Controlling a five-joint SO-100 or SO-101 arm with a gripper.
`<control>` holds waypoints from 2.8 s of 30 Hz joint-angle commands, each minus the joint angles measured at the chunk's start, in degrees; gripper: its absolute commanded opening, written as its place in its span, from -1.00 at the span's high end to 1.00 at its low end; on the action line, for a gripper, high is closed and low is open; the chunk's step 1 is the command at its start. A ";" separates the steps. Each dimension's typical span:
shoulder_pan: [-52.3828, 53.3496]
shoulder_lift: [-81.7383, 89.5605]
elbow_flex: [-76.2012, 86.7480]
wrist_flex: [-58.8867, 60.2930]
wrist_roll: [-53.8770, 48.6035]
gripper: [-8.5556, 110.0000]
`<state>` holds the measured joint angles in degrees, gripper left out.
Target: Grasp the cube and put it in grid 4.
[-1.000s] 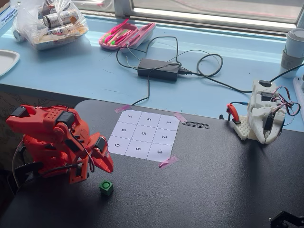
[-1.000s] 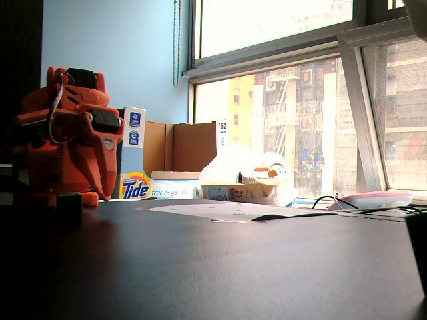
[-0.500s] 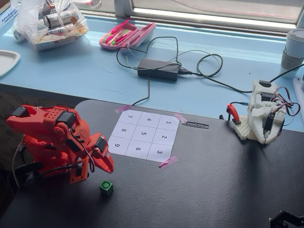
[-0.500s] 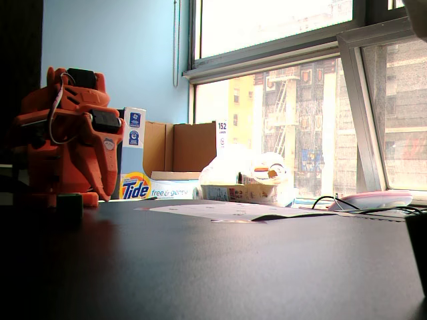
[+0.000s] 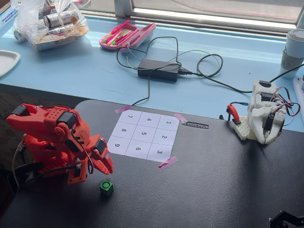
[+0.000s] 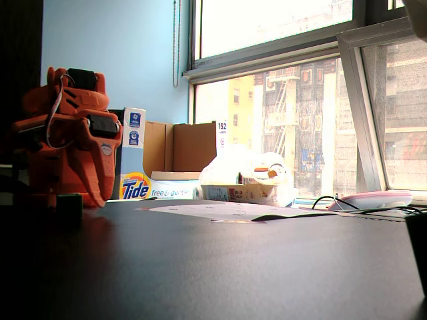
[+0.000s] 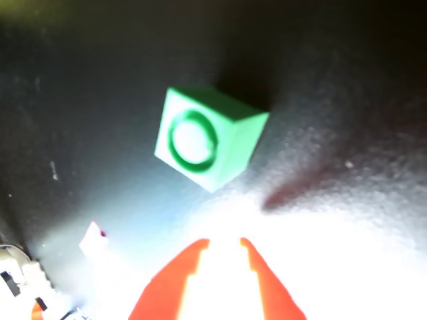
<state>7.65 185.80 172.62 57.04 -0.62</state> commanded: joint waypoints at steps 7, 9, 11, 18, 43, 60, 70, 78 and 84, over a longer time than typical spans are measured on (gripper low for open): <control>0.79 -5.01 -7.82 -0.18 1.23 0.64; 0.97 -6.94 -9.84 -0.09 1.58 0.60; 1.23 -8.96 -12.13 -0.09 1.76 0.57; 3.25 -21.27 -18.90 0.44 3.16 0.36; 11.87 -57.04 -39.38 5.80 1.23 0.28; 19.16 -64.51 -44.65 3.43 -2.11 0.28; 17.75 -66.80 -41.92 -0.09 -2.37 0.28; 16.26 -67.85 -39.73 -2.55 -2.37 0.31; 15.82 -68.03 -39.02 -3.60 -5.19 0.86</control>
<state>23.91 117.60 133.77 53.61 -5.01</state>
